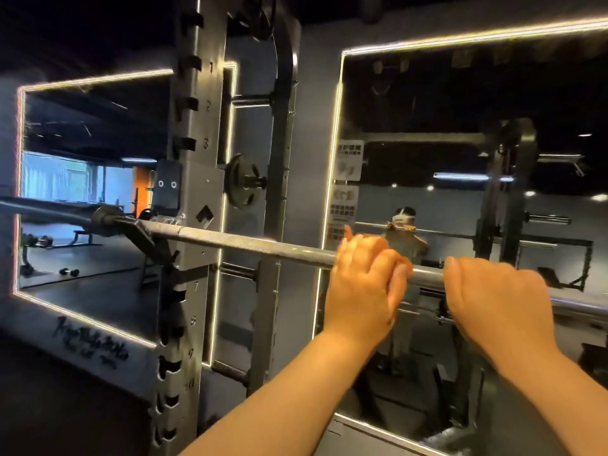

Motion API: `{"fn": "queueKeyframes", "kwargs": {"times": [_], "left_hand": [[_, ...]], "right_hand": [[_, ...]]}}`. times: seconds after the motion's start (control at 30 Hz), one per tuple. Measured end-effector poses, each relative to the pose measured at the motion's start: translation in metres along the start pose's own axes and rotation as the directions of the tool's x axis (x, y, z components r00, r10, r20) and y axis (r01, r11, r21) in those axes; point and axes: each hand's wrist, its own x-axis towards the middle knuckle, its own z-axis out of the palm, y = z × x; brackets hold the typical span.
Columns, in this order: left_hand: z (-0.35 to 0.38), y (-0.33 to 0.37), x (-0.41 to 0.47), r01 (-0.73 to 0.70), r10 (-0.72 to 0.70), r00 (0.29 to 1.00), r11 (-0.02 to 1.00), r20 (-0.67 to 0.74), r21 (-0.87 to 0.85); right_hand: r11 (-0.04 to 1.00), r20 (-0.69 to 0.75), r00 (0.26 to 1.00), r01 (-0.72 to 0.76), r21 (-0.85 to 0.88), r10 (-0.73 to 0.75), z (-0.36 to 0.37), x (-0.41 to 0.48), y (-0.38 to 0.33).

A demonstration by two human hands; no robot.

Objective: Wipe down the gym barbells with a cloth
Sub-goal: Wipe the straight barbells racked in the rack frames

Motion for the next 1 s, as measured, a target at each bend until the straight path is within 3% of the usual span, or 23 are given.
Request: {"fn": "queueKeyframes", "kwargs": {"times": [0.07, 0.13, 0.2, 0.27, 0.4, 0.5, 0.57, 0.63, 0.7, 0.87, 0.93, 1.0], "left_hand": [[0.002, 0.002, 0.001, -0.183, 0.181, 0.98, 0.983, 0.079, 0.026], [-0.009, -0.018, 0.007, -0.223, 0.213, 0.967, 0.973, 0.143, 0.056], [-0.025, -0.046, 0.008, -0.136, 0.124, 0.983, 0.987, 0.134, 0.088], [-0.04, -0.075, 0.007, 0.018, -0.02, 1.0, 0.992, 0.019, 0.122], [-0.031, -0.071, 0.015, 0.336, -0.325, 0.93, 0.941, -0.174, 0.036], [-0.01, -0.032, 0.012, 0.199, -0.191, 0.974, 0.978, -0.118, 0.059], [-0.009, -0.023, 0.006, 0.047, -0.045, 0.998, 0.998, -0.05, 0.04], [-0.02, -0.036, 0.005, -0.008, 0.007, 0.999, 0.999, 0.031, 0.043], [-0.034, -0.057, 0.006, 0.014, -0.017, 0.999, 0.998, 0.044, 0.061], [-0.042, -0.079, 0.019, 0.368, -0.36, 0.919, 0.929, -0.161, 0.026], [-0.03, -0.059, 0.019, 0.341, -0.327, 0.932, 0.937, -0.154, 0.071], [-0.018, -0.035, 0.012, 0.192, -0.185, 0.979, 0.978, -0.085, 0.083]], "right_hand": [[1.0, 0.009, 1.0, -0.012, 0.017, 0.012, -0.001, -0.001, 0.001], [1.0, 0.018, 1.0, 0.003, 0.019, -0.003, -0.002, -0.001, 0.003], [1.0, 0.049, 0.999, 0.001, -0.024, 0.001, -0.002, -0.001, 0.004], [0.999, 0.037, 0.999, 0.012, 0.042, -0.013, -0.003, -0.001, 0.005], [0.997, 0.106, 0.993, 0.038, 0.062, -0.044, -0.013, 0.006, -0.001], [0.971, 0.062, 0.994, 0.078, 0.227, -0.094, -0.019, 0.026, -0.026], [0.956, 0.052, 0.995, 0.063, 0.286, -0.081, -0.022, 0.037, -0.045], [0.955, 0.053, 0.994, 0.072, 0.289, -0.091, -0.021, 0.039, -0.051], [0.966, 0.035, 0.996, 0.073, 0.246, -0.084, -0.016, 0.035, -0.048], [0.952, -0.03, 0.999, 0.029, 0.305, -0.021, -0.013, 0.035, -0.049], [0.959, -0.049, 0.997, 0.075, 0.274, -0.063, -0.014, 0.036, -0.052], [0.965, -0.055, 0.996, 0.087, 0.249, -0.076, -0.012, 0.037, -0.051]]}}
